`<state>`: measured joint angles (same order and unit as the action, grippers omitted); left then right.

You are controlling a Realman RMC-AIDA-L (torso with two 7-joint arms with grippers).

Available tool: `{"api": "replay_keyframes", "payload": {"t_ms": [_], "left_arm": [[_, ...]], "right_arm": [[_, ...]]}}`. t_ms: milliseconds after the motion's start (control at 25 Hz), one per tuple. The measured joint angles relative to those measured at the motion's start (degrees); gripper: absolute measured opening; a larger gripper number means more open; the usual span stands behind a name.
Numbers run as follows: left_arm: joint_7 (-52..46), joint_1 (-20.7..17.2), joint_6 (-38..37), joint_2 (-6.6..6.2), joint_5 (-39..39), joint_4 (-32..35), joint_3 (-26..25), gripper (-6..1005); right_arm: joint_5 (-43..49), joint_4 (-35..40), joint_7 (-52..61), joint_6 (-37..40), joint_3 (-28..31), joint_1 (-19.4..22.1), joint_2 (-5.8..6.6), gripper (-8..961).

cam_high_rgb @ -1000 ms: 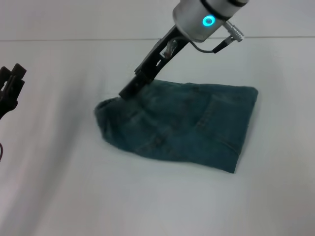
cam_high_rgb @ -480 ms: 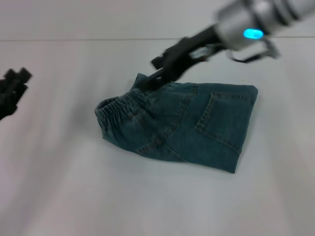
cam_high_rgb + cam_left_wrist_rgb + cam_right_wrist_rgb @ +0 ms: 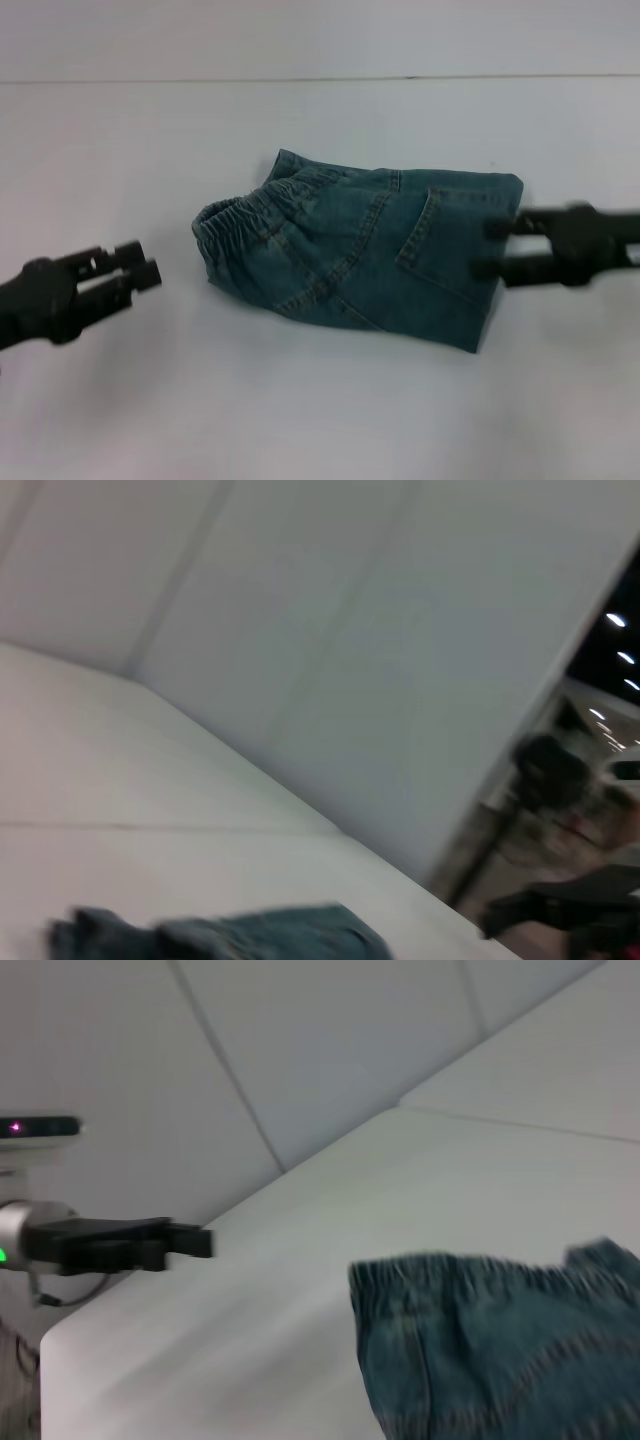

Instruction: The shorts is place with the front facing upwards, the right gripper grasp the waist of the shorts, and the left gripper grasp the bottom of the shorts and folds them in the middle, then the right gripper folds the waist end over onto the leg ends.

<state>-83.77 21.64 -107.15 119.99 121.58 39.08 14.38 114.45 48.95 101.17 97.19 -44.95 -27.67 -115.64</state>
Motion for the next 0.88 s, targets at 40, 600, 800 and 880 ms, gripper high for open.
{"api": "replay_keyframes", "payload": {"t_ms": [40, 600, 800, 880], "left_arm": [[-0.2, 0.0, -1.4, -0.14, 1.0, 0.6, 0.1, 464], [-4.5, 1.7, -1.8, 0.06, 5.5, 3.6, 5.9, 618], [-5.0, 2.0, -0.8, 0.14, 6.1, 3.5, 6.4, 676], [-5.1, 2.0, -0.7, 0.22, 6.1, 3.5, 6.4, 676]], "right_arm": [[0.0, -2.0, -2.2, 0.2, 1.4, 1.2, 0.13, 857], [0.1, -10.9, -10.4, -2.4, 5.7, 4.7, 0.00, 857], [0.1, -10.9, -10.4, -2.6, 5.8, 4.5, -0.32, 857], [0.1, -10.9, -10.4, -3.1, 5.8, 4.5, -0.46, 857]]}}
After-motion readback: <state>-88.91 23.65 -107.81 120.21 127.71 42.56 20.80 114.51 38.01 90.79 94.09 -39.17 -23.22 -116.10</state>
